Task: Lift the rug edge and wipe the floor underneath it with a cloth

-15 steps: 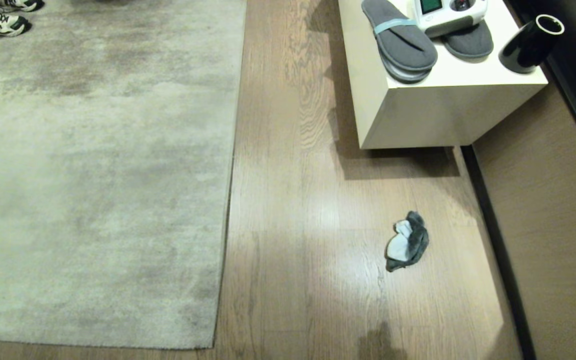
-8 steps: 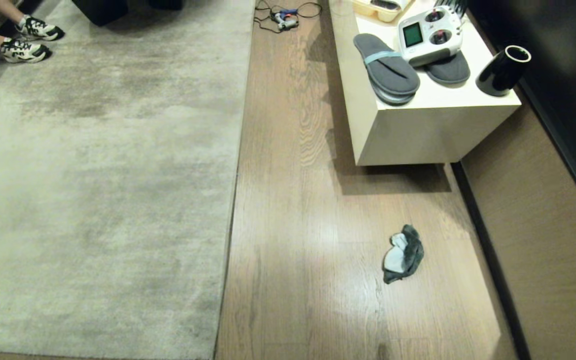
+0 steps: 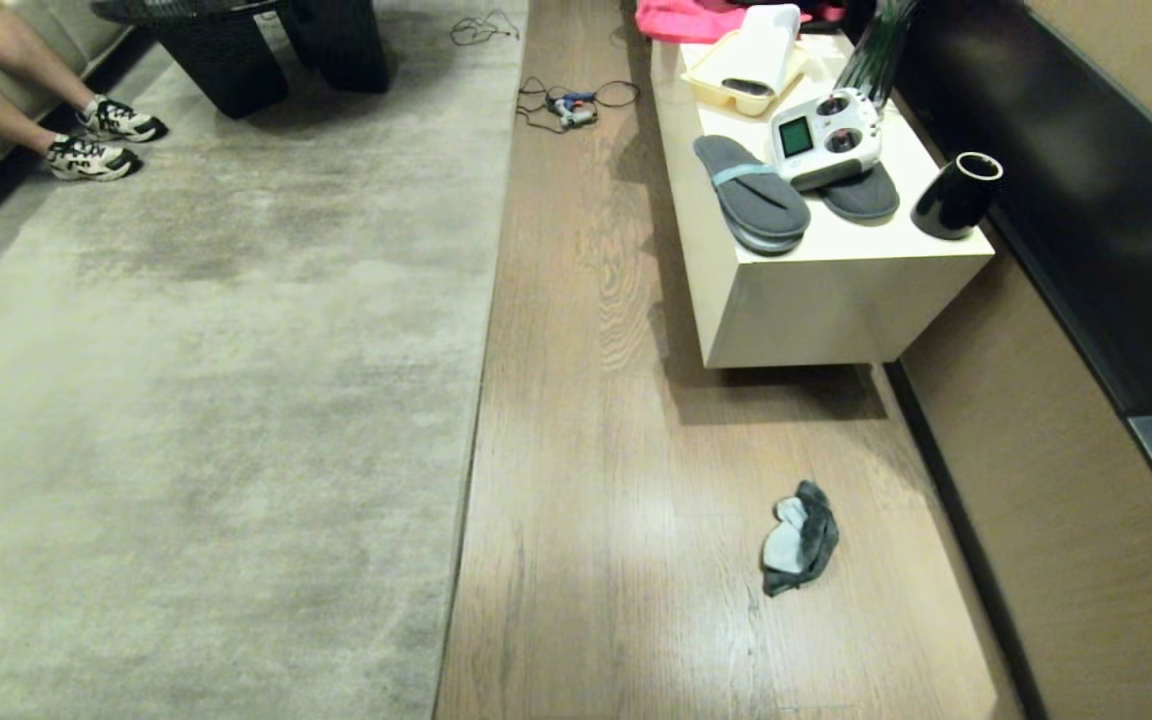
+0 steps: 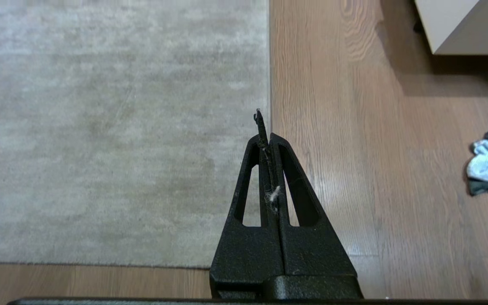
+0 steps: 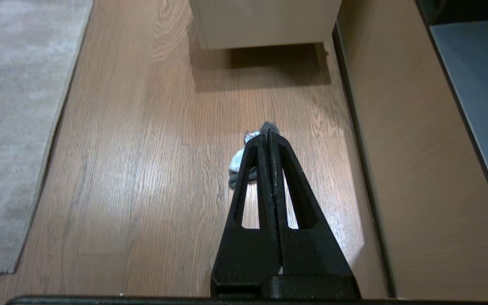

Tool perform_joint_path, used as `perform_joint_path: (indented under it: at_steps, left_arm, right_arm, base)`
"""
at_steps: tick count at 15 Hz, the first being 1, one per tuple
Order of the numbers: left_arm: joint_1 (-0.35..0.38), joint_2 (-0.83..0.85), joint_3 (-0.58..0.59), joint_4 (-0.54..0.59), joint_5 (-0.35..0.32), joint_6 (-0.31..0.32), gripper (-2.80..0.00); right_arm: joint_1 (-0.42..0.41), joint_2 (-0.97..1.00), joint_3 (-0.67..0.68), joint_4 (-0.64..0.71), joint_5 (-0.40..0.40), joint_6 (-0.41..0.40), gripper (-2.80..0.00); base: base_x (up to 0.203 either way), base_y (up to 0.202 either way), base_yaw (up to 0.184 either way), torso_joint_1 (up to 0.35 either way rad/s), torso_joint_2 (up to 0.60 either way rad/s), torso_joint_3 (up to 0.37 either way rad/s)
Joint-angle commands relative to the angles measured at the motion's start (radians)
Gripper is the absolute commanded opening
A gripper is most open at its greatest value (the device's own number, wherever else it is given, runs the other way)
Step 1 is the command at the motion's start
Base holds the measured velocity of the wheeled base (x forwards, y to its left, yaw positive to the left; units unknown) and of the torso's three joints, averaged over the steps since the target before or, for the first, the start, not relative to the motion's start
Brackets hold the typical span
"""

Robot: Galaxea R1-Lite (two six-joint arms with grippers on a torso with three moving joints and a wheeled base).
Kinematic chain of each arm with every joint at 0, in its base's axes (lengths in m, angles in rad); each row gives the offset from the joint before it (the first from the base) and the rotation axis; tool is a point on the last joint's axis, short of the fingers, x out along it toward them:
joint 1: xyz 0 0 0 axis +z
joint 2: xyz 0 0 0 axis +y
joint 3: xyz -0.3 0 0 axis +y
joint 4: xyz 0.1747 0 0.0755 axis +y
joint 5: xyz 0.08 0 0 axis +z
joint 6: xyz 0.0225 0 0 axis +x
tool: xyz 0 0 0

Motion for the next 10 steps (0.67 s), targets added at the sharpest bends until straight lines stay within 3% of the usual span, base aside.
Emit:
perform_joint_path:
  at_steps: [1, 10]
  left_arm:
    - [0.000, 0.001, 0.000, 0.000, 0.000, 0.000, -2.80]
    - [0.000, 0.001, 0.000, 0.000, 0.001, 0.000, -2.80]
  right_arm:
    - [0.000, 0.002, 0.000, -0.001, 0.000, 0.000, -2.80]
    - [0.000, 0.002, 0.000, -0.001, 0.000, 0.000, -2.80]
  base:
    - [0.000, 0.000, 0.000, 0.009, 0.00, 0.204]
    - [0.000, 0.000, 0.000, 0.004, 0.00, 0.204]
